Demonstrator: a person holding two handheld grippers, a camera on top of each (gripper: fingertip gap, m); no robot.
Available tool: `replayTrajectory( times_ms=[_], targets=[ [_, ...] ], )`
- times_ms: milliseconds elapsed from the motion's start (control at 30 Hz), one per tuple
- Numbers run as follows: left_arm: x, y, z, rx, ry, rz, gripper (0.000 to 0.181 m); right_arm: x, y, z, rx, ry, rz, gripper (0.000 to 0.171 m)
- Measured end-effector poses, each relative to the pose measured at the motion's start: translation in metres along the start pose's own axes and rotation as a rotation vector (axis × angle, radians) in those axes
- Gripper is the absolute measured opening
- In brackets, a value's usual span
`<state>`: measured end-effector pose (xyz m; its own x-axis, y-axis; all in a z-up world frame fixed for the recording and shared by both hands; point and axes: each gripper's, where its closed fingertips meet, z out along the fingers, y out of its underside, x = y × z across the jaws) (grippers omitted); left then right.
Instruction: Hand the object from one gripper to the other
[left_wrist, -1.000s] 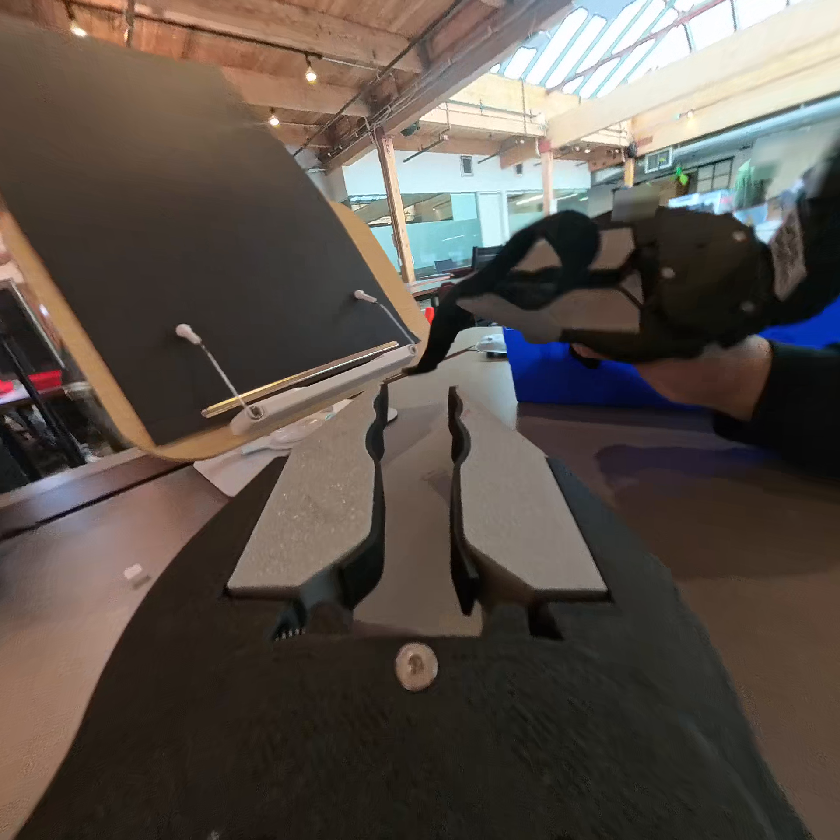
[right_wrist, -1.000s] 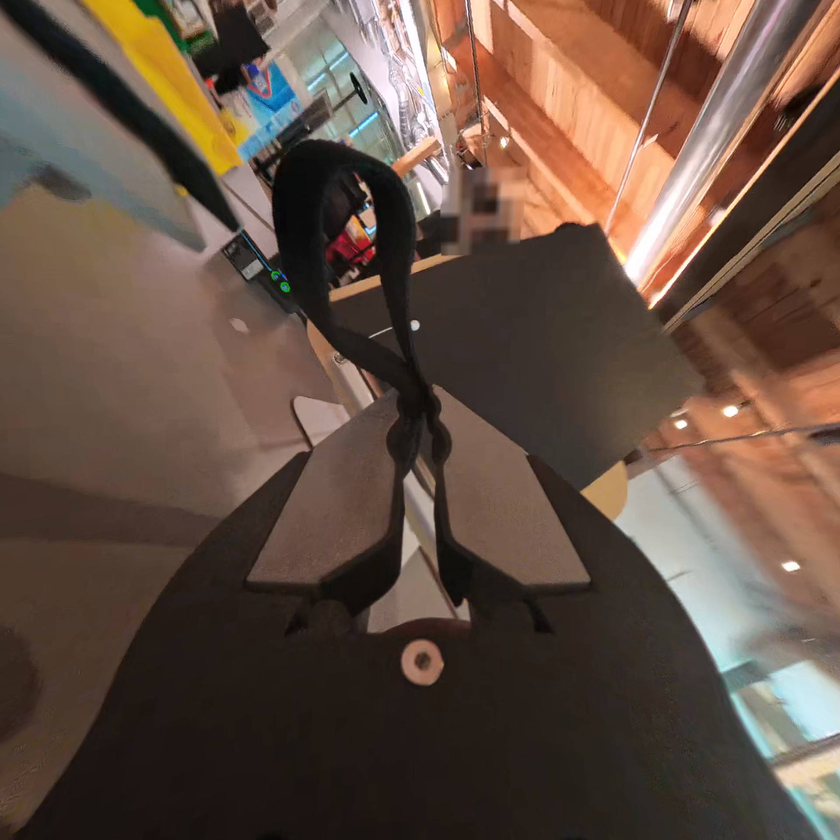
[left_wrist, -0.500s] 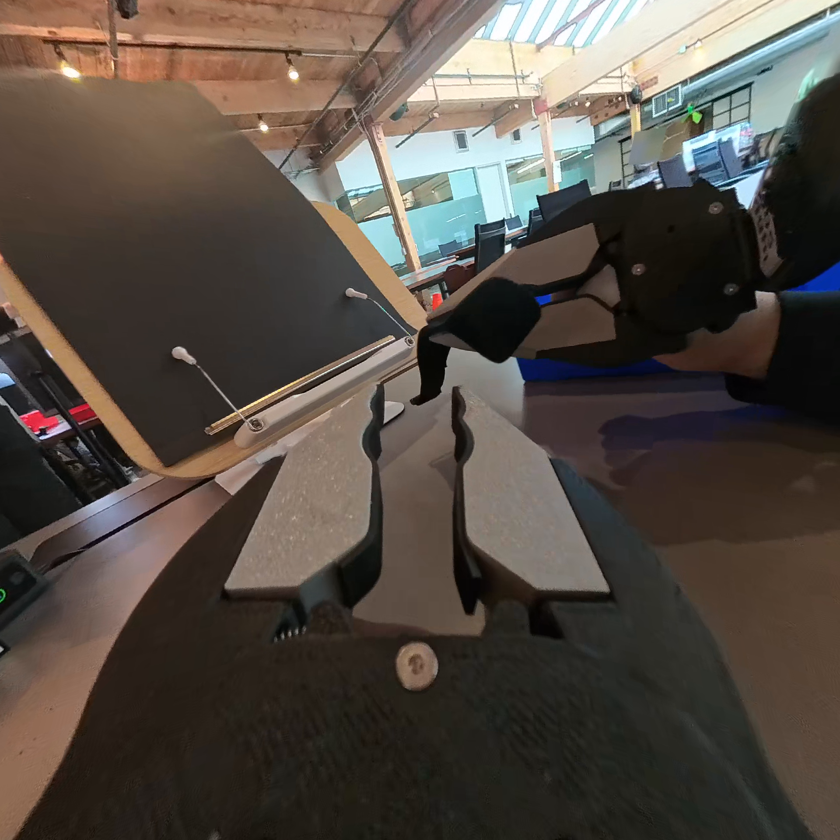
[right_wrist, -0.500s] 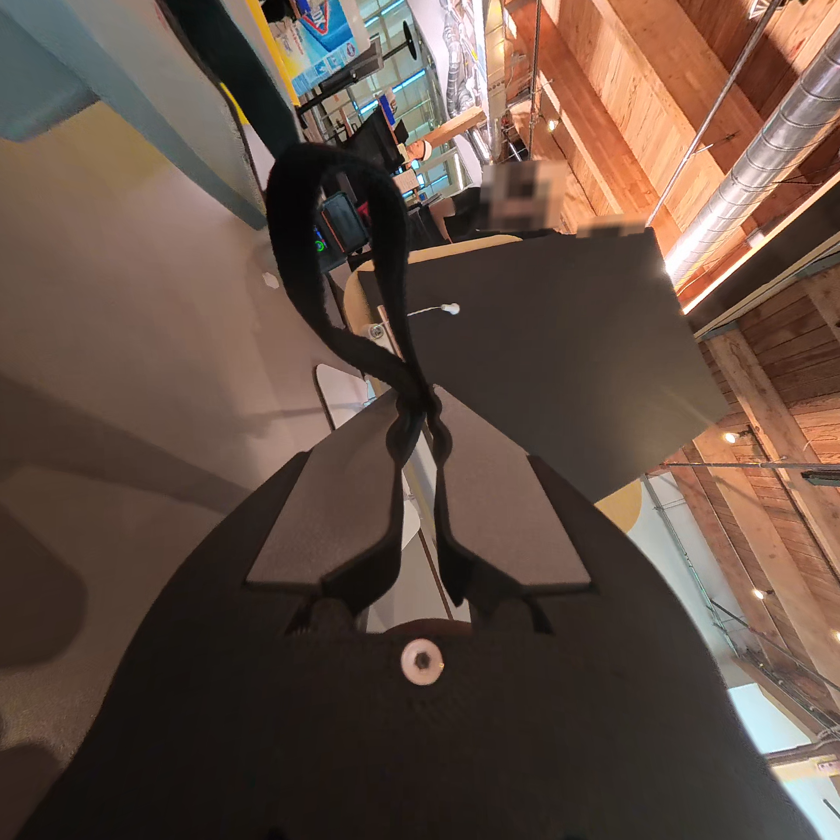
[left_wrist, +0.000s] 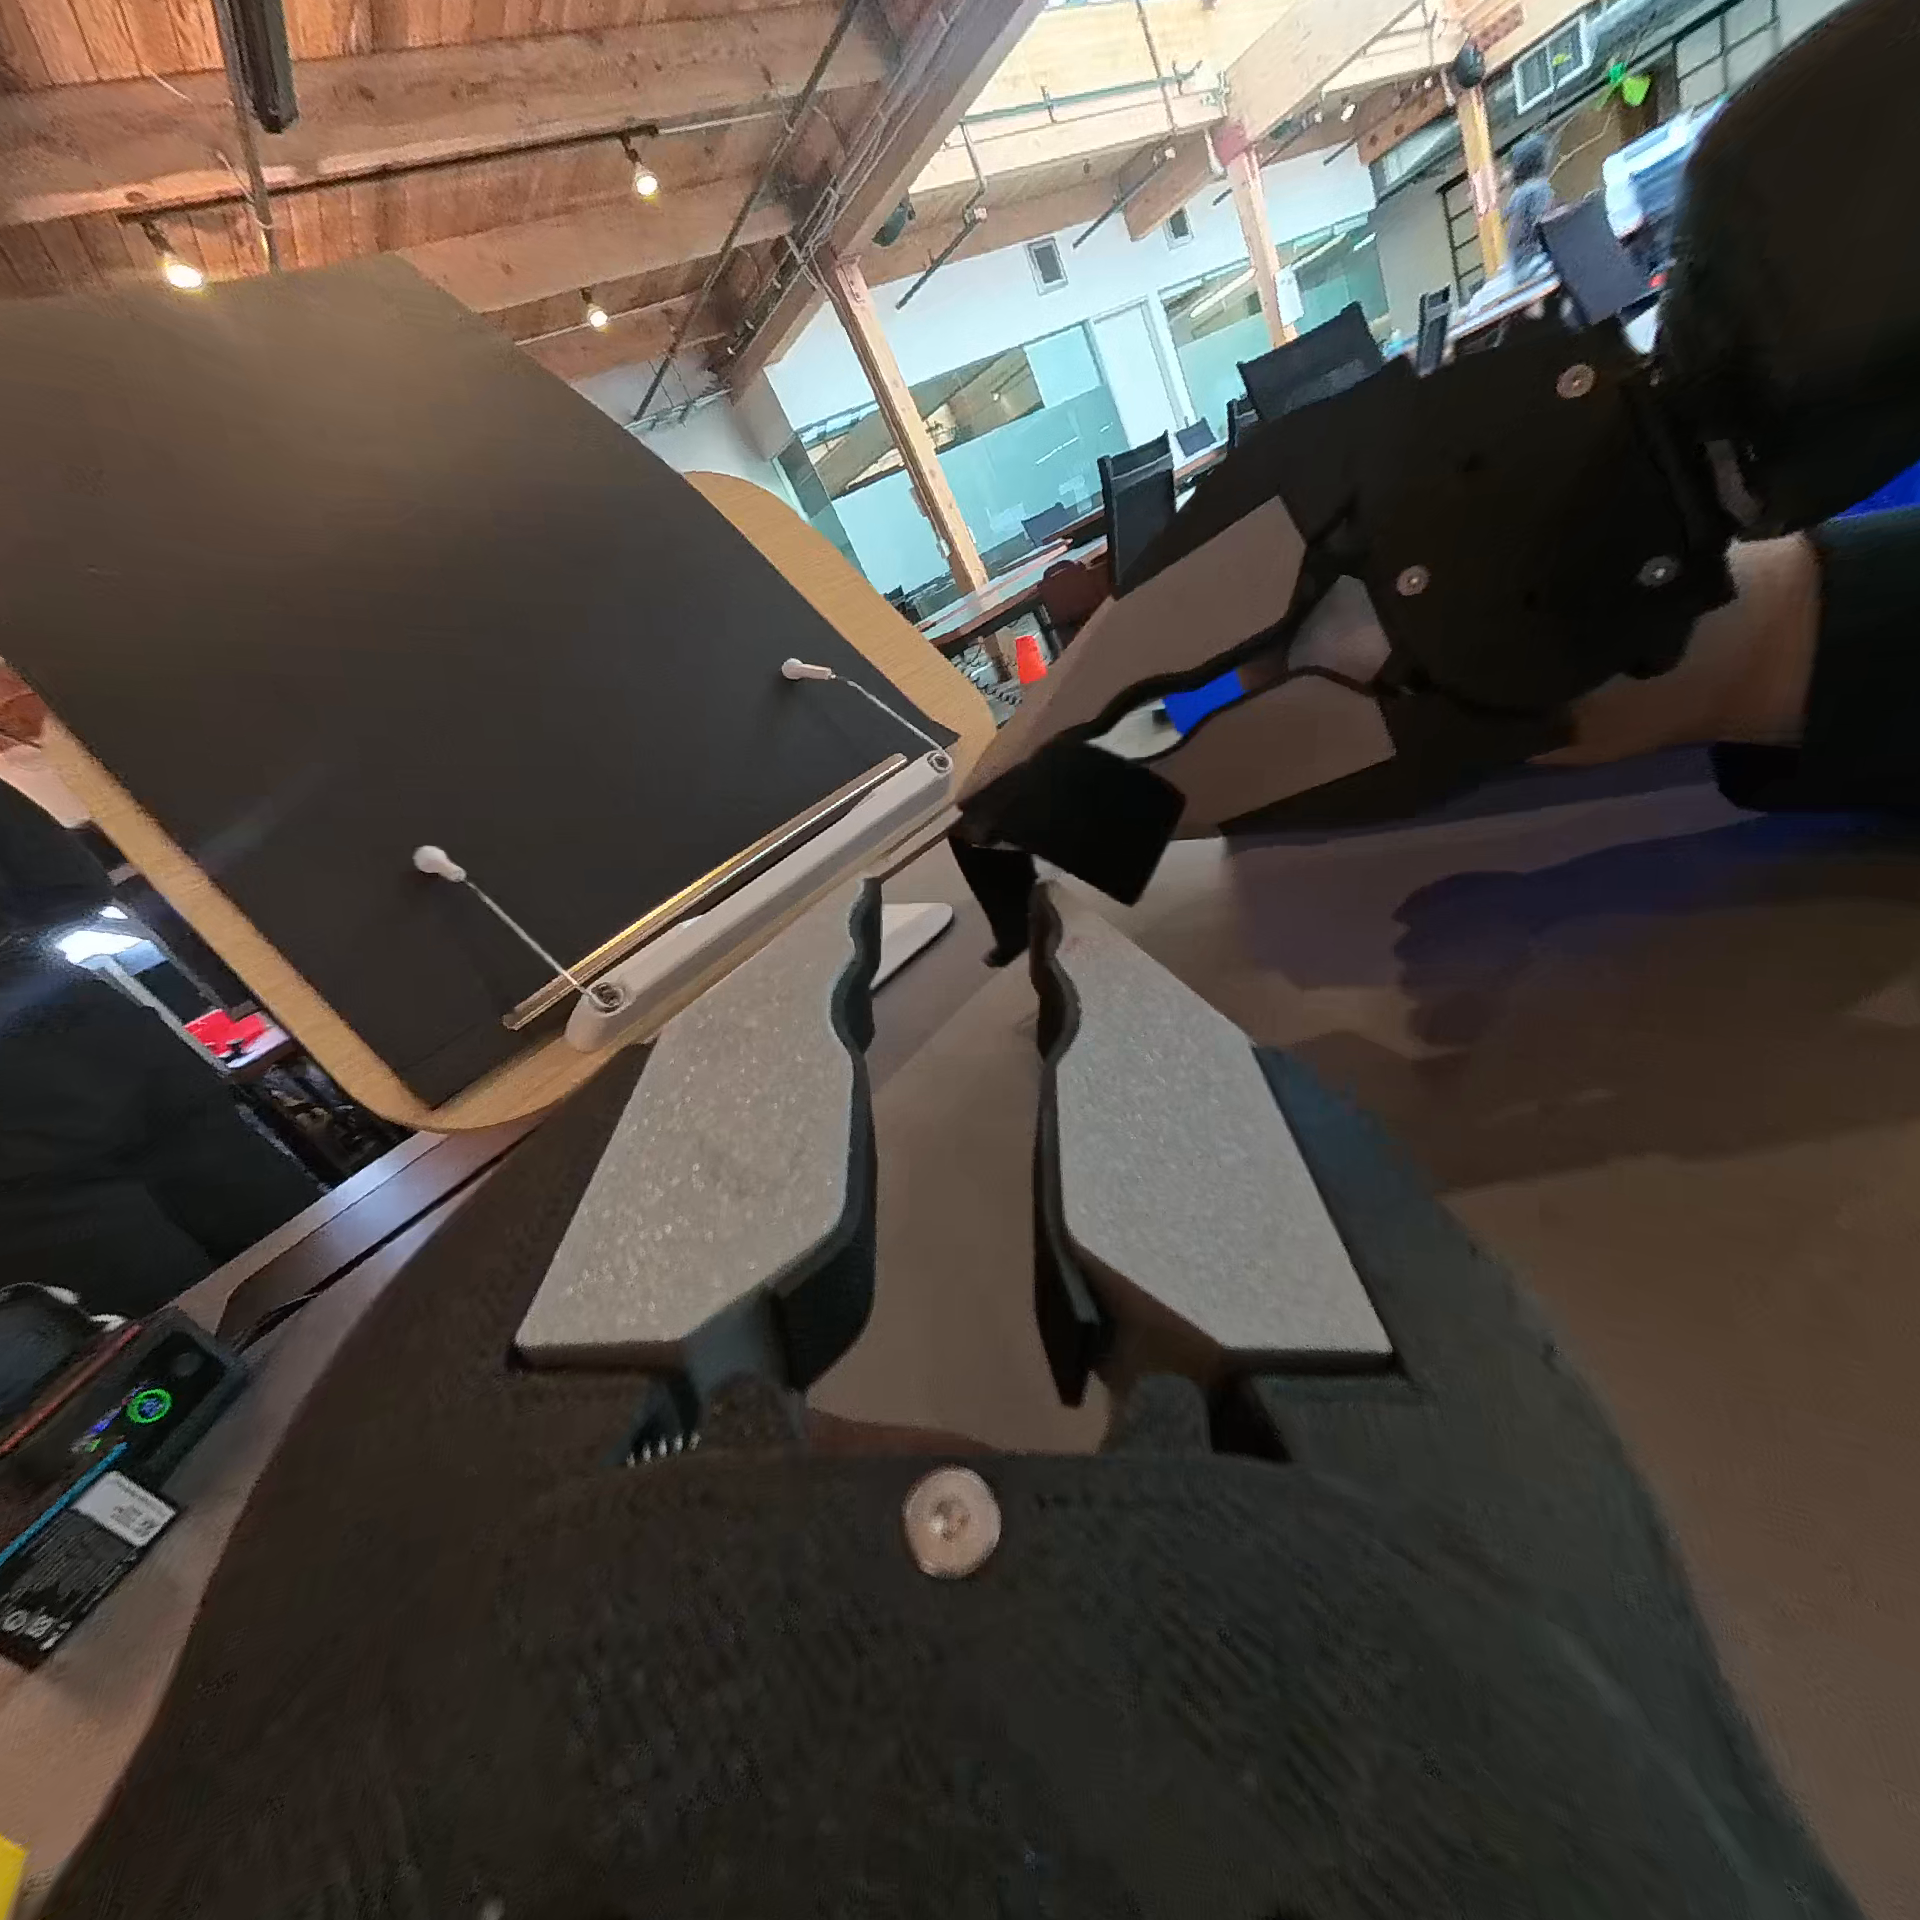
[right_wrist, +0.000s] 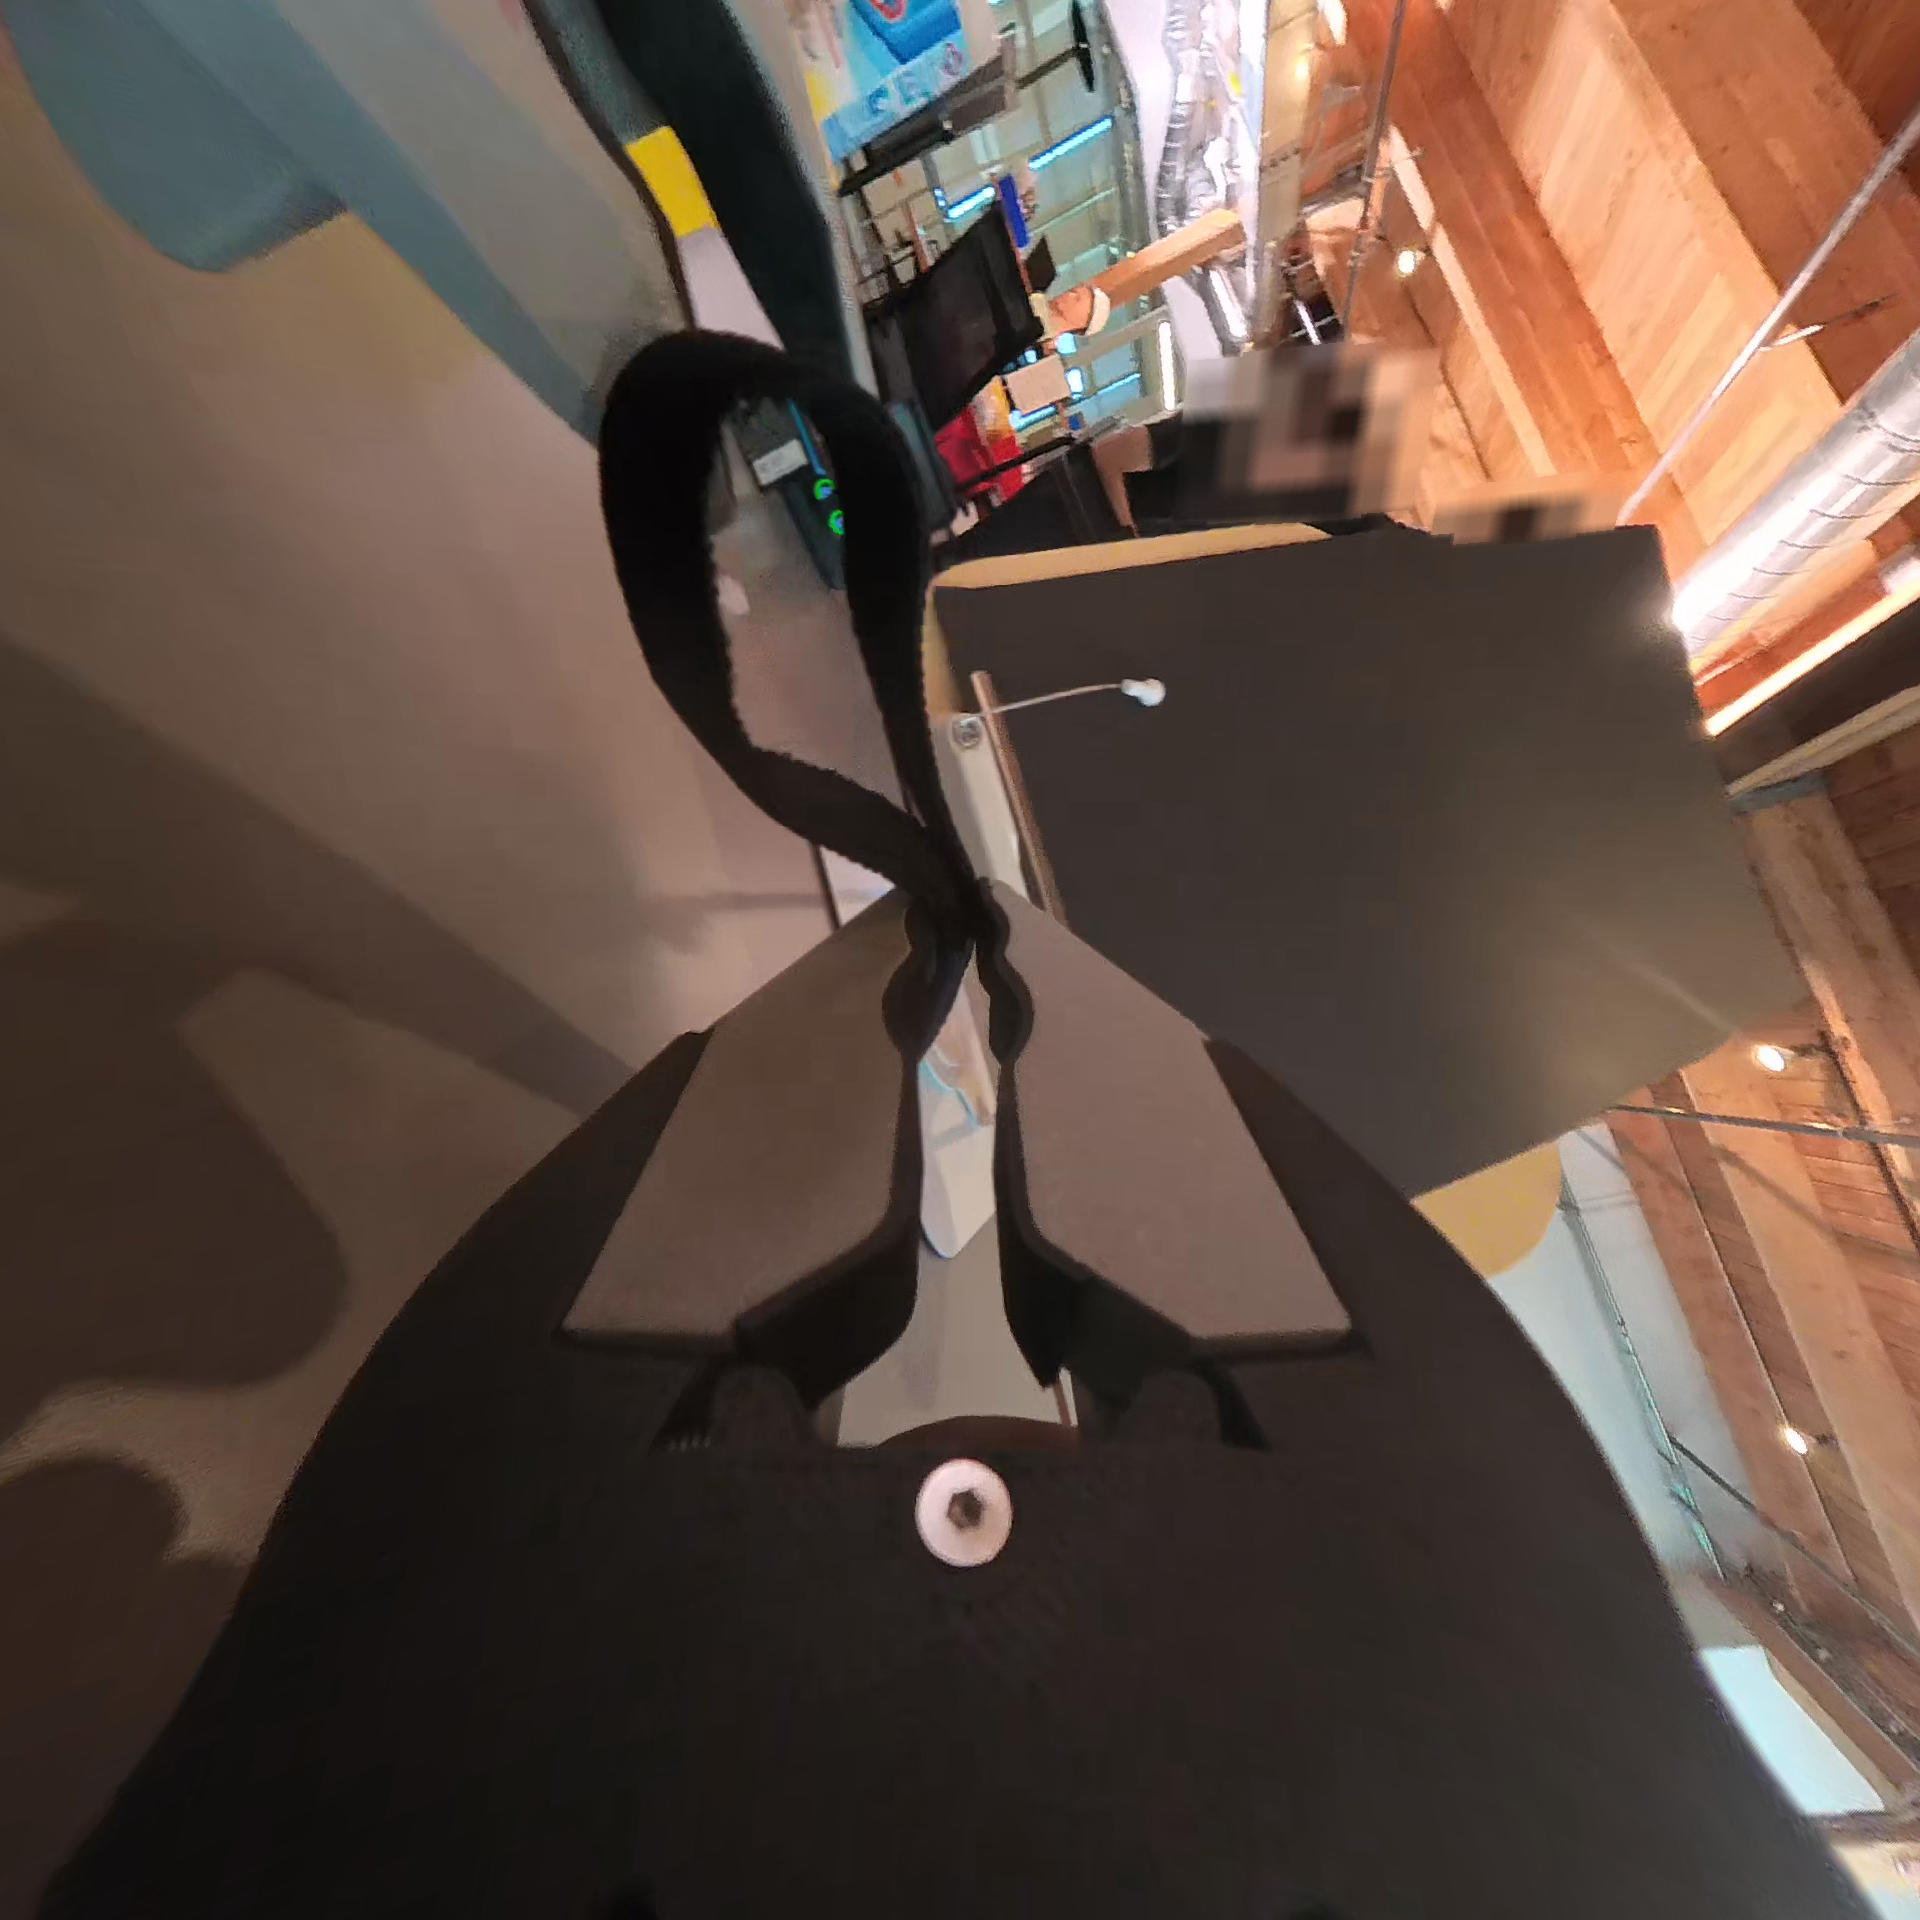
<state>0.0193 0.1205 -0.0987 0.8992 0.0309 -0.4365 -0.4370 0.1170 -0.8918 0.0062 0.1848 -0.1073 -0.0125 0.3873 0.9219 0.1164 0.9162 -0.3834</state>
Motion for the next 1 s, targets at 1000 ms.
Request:
replayTrajectory(
  times_ms=[1000],
  targets=[
    [0.022, 0.009, 0.004, -0.063, 0.047, 0.178, 0.033, 0.012, -0.002, -0.006, 0.036, 0.044, 0.002, 0.003]
  ],
)
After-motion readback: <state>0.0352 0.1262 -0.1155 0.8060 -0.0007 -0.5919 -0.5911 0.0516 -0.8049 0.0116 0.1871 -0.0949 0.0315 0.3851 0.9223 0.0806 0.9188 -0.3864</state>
